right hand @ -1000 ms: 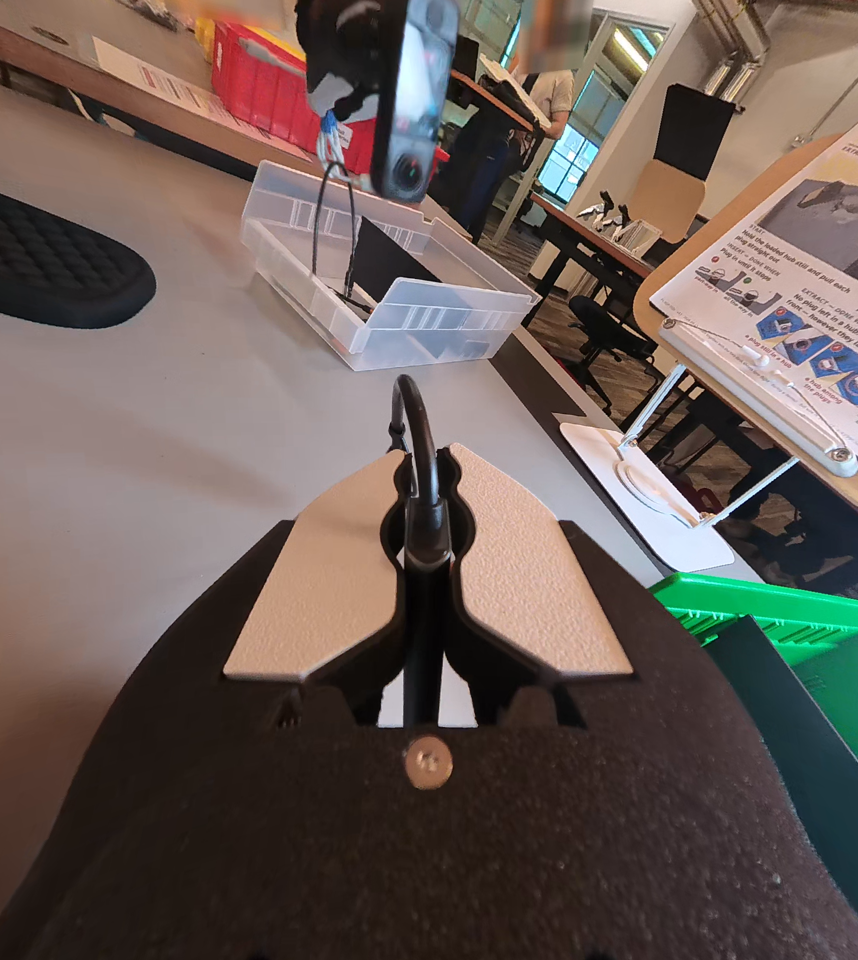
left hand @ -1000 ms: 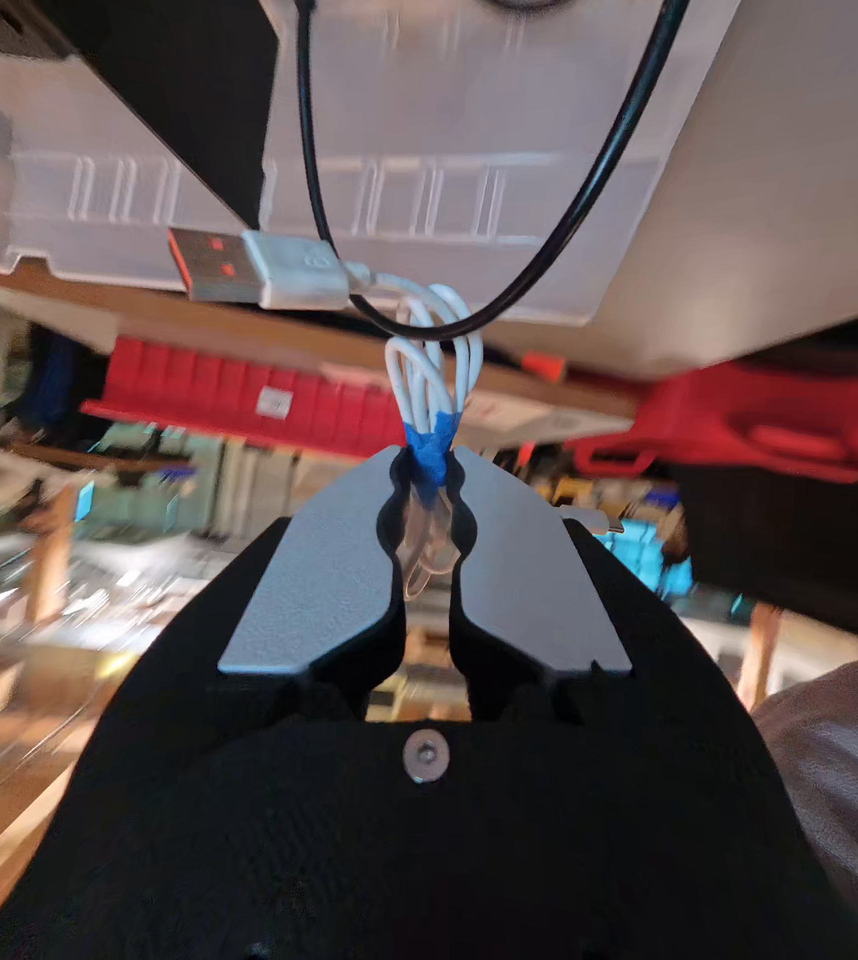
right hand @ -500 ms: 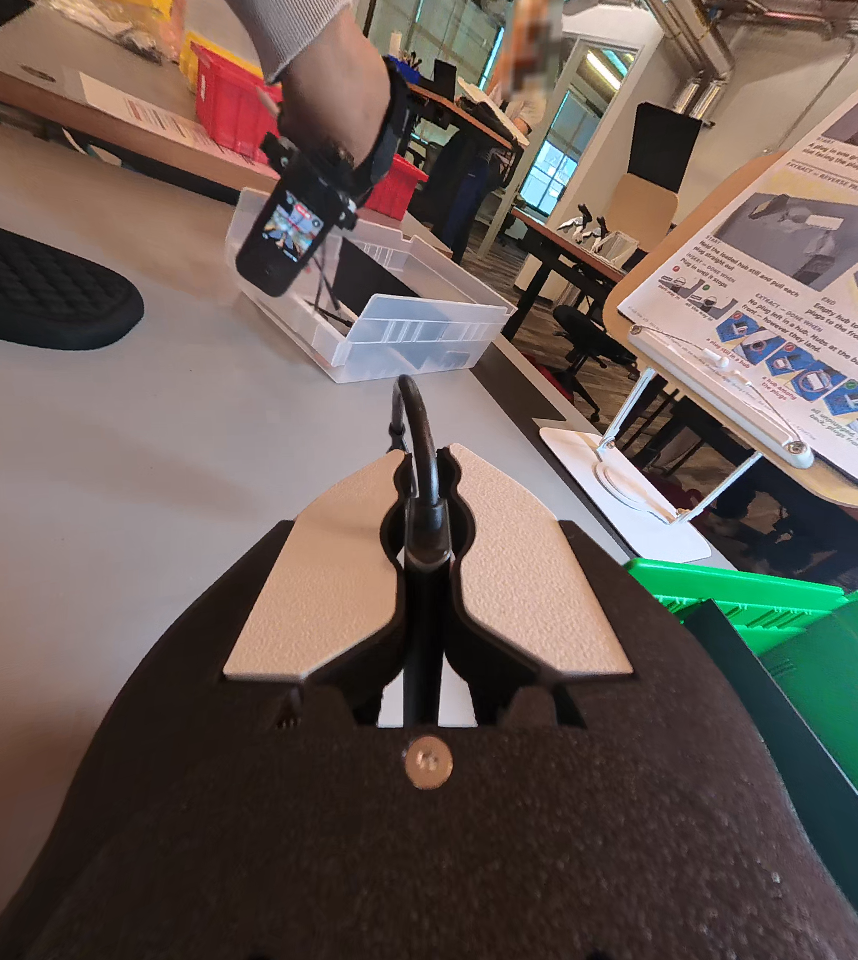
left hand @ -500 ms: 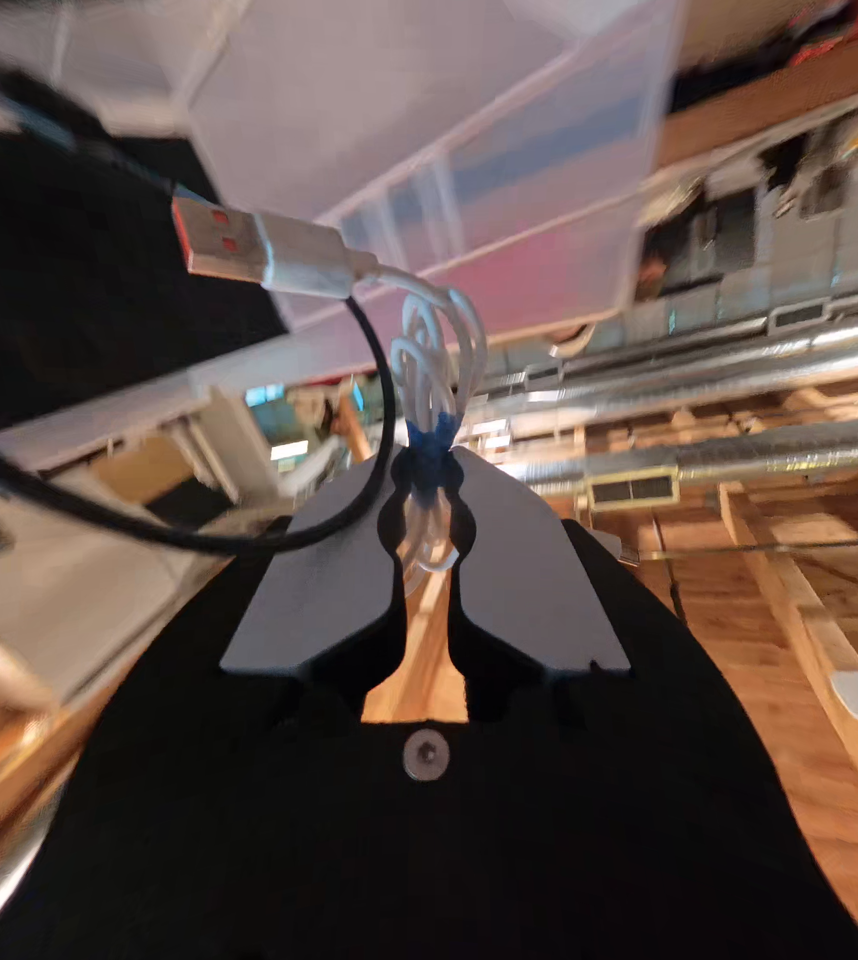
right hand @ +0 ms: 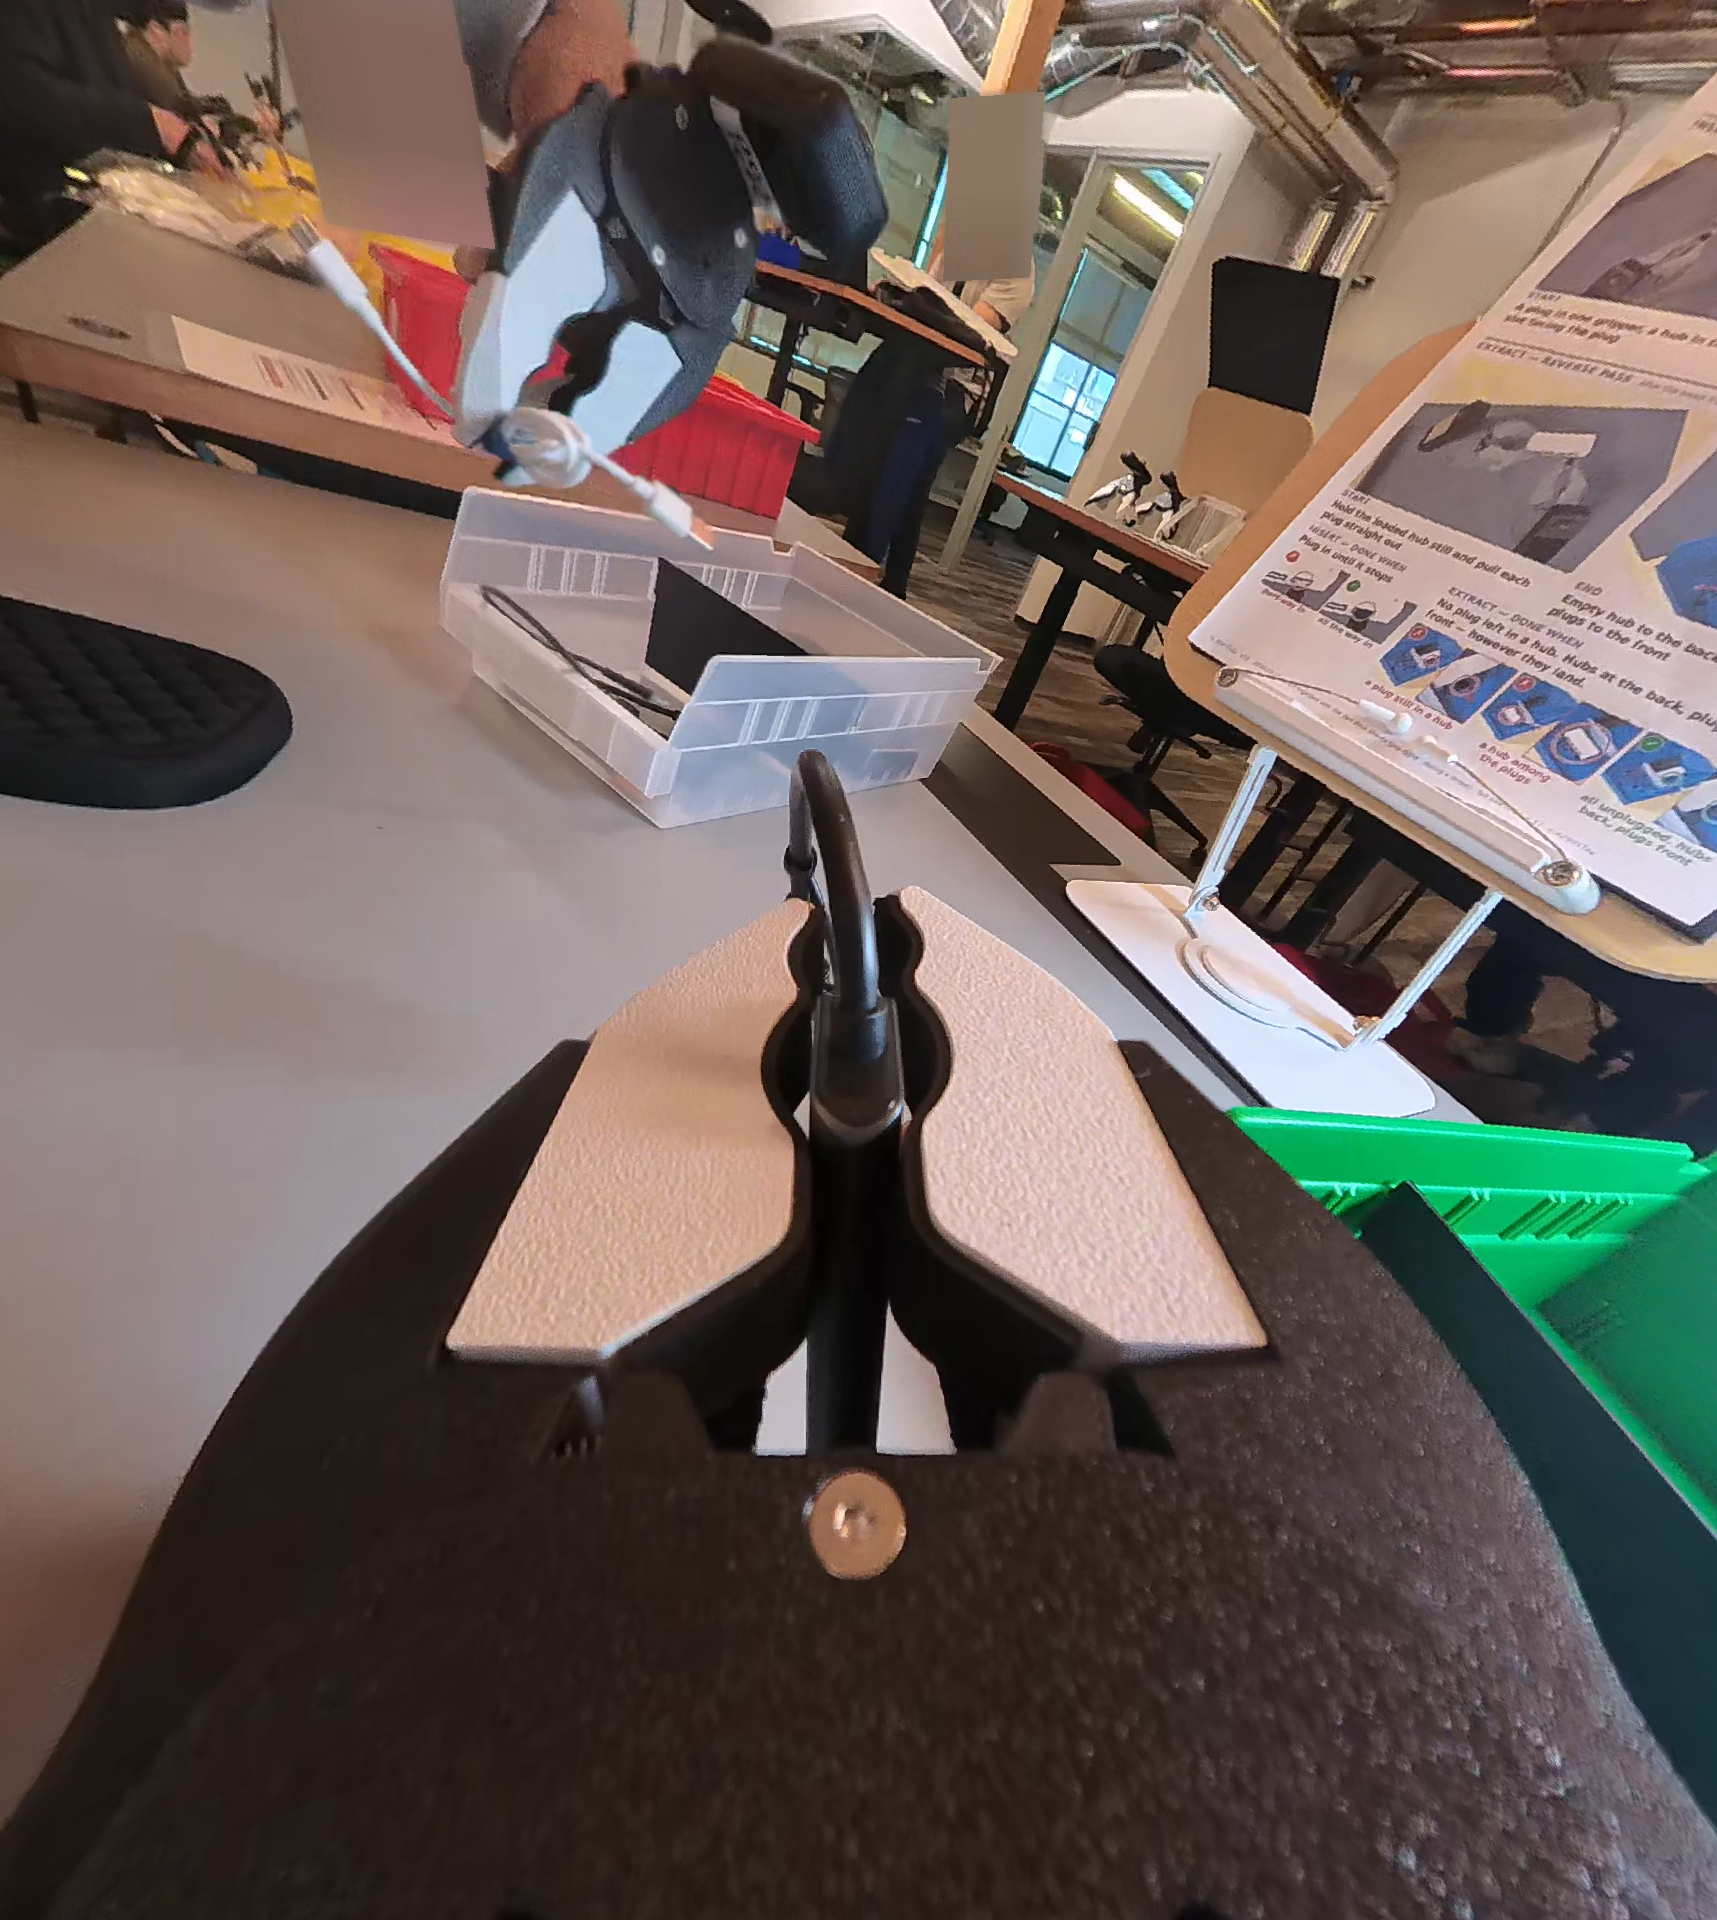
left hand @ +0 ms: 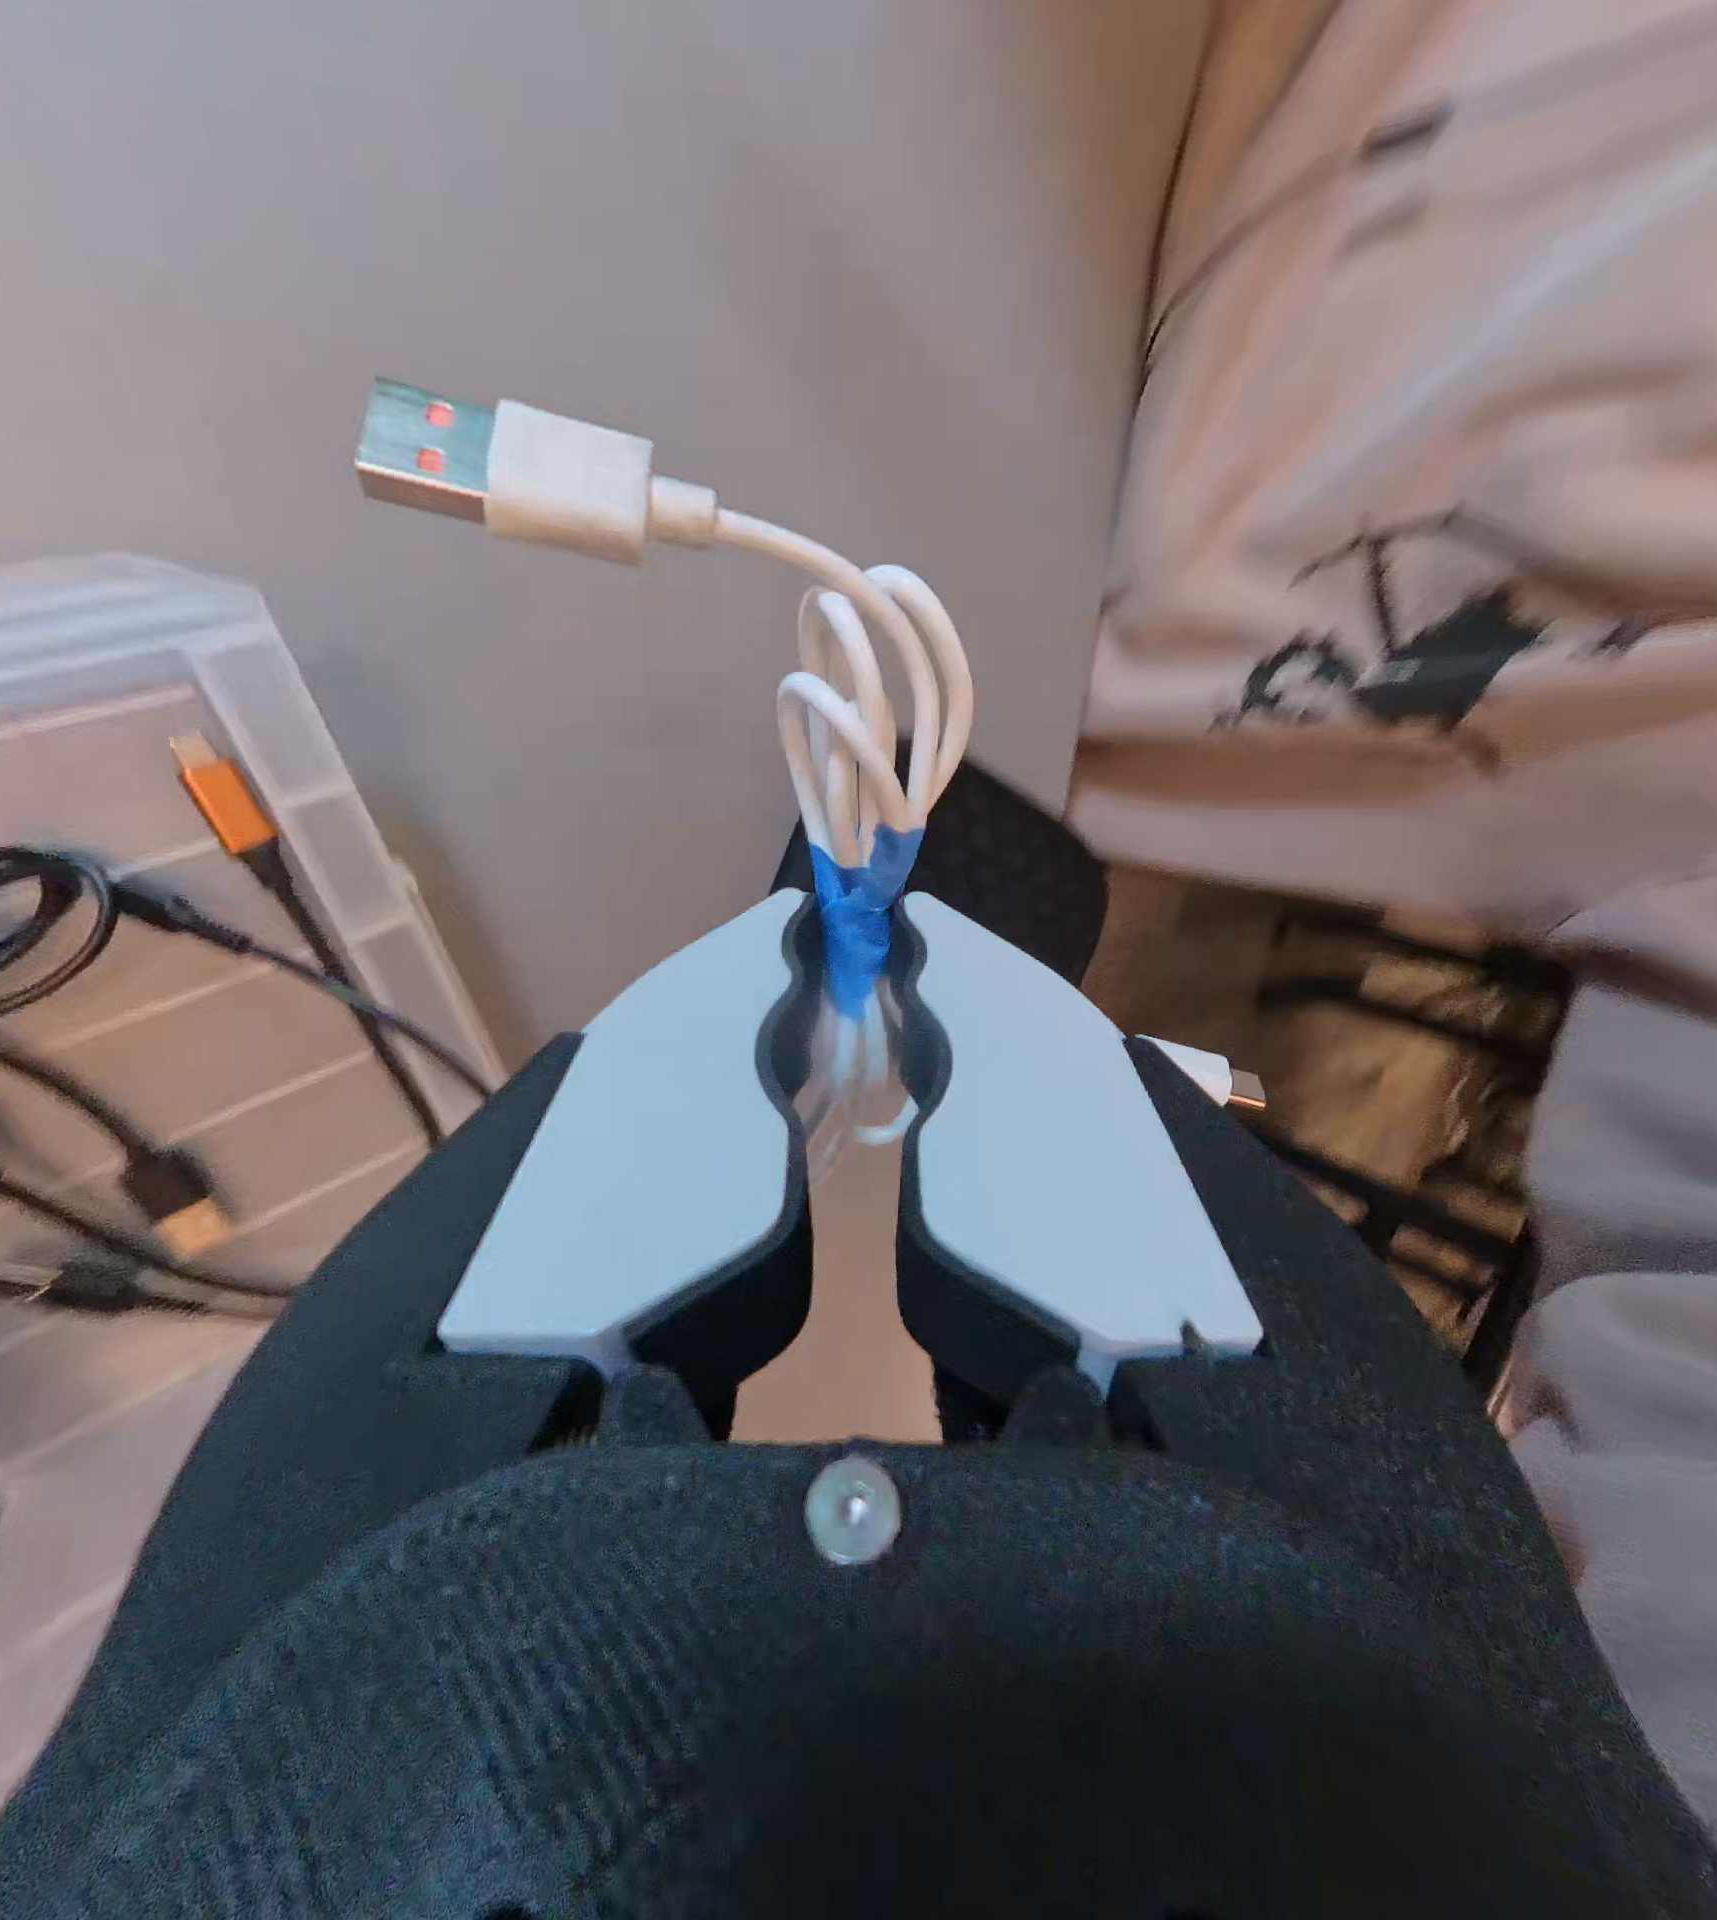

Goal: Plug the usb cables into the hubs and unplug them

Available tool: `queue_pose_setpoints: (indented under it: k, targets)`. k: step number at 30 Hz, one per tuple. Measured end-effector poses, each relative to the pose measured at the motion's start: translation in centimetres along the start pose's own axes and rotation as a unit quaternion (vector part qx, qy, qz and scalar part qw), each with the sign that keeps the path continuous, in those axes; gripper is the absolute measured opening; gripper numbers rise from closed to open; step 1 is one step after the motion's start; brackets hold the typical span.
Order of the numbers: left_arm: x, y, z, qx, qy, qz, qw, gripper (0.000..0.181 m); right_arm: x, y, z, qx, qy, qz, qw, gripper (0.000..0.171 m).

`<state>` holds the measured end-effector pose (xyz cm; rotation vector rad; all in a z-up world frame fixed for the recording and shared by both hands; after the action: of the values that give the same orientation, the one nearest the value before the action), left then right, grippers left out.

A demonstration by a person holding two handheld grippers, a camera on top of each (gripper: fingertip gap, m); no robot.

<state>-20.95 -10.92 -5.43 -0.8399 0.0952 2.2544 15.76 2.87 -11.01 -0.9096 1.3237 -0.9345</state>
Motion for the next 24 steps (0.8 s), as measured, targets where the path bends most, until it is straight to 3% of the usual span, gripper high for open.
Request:
queue_pose_setpoints:
  k: [1,5,9,13,18,20,24]
  targets:
    - [0.3,0.1,0.3,-0.038,0.020,0.014,0.999,0.012,-0.1,0.1,0.0,0.000,0.001,-0.004,1.000,0.010]
    - [0.6,0.4,1.1,-0.161,0.063,-0.013,0.985,0.013,-0.3,0.2,0.1,-0.001,0.005,-0.015,1.000,0.010]
    - [0.5,0.3,1.7,-0.253,0.019,-0.053,0.966,0.013,-0.5,0.4,0.0,0.000,0.008,-0.019,1.000,0.010]
    - [-0.2,-1.6,-3.1,-0.172,-0.120,-0.095,0.973,0.013,-0.4,0.3,0.0,0.000,0.005,-0.003,1.000,0.010]
    - [0.8,-5.8,-11.2,-0.118,-0.152,-0.088,0.977,0.013,0.3,-0.2,-0.1,-0.025,-0.030,-0.013,0.999,0.010]
    - [1.0,-7.5,-12.2,-0.140,-0.178,-0.110,0.968,0.025,0.6,-0.4,0.0,-0.036,-0.038,-0.020,0.998,0.009]
    - [-0.9,-11.2,-11.3,-0.278,-0.192,-0.173,0.925,0.049,0.7,-1.2,0.1,-0.092,-0.073,-0.089,0.989,0.010]
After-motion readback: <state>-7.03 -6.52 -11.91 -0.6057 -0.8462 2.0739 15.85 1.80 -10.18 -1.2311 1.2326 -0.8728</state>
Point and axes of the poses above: each gripper's, where its closed fingertips meet, z back along the fingers, y out of its underside, x = y × z across the jaws, the point moved 9 cm from there along z, back along the fingers, and after that the axes turned 2 degrees about z, right-handed, at the moved point
